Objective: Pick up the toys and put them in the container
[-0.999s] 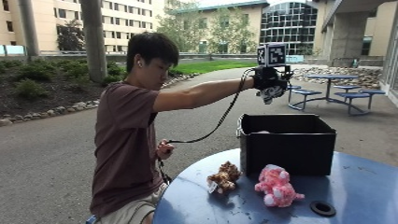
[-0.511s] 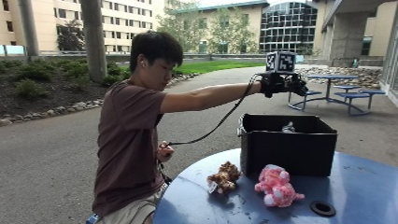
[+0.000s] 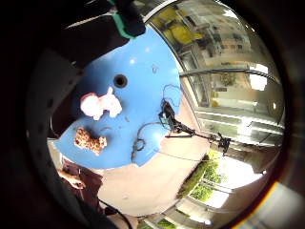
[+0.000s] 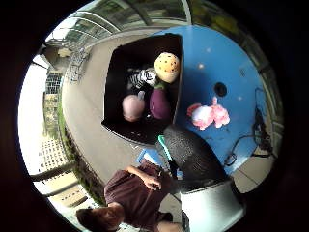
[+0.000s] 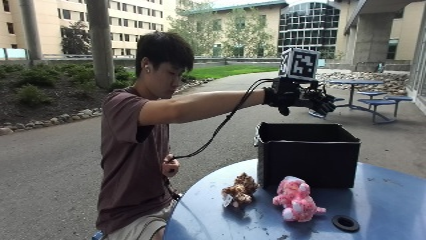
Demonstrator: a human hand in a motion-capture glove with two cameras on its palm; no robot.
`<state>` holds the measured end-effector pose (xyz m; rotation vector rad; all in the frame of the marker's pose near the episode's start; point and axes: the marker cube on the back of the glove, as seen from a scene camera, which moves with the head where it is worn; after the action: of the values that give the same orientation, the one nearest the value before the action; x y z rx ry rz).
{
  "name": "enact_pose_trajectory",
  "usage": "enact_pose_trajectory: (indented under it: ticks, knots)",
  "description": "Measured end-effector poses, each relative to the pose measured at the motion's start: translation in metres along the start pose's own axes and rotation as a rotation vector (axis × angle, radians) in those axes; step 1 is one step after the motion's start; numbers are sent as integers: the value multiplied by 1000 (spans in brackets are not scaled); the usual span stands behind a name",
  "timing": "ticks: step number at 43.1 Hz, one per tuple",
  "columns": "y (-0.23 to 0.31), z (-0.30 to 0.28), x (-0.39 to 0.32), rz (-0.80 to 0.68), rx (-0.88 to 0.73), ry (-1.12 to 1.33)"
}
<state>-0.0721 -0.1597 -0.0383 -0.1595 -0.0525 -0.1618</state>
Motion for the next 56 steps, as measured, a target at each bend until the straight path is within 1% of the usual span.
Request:
enact_pose_trajectory:
  ticks: [6,10,17,24,26,29,32,35,42,46,51,56]
  knots:
    - [8,37,29,-1,-43,-29]
    - [7,73,39,-15,-89,-60]
    - [0,157,51,-17,-181,-144]
    - [-18,254,33,-39,-272,-226]
    - [-22,276,29,-32,-253,-208]
    - [-27,292,25,-12,-153,-199]
    - [-34,297,25,8,-66,-250]
    - [-41,299,24,25,-19,-293]
    - [-48,297,16,49,-11,-353]
    - [-47,288,16,81,-13,-329]
    - [-42,253,33,156,32,-237]
    - [-32,187,47,200,129,-266]
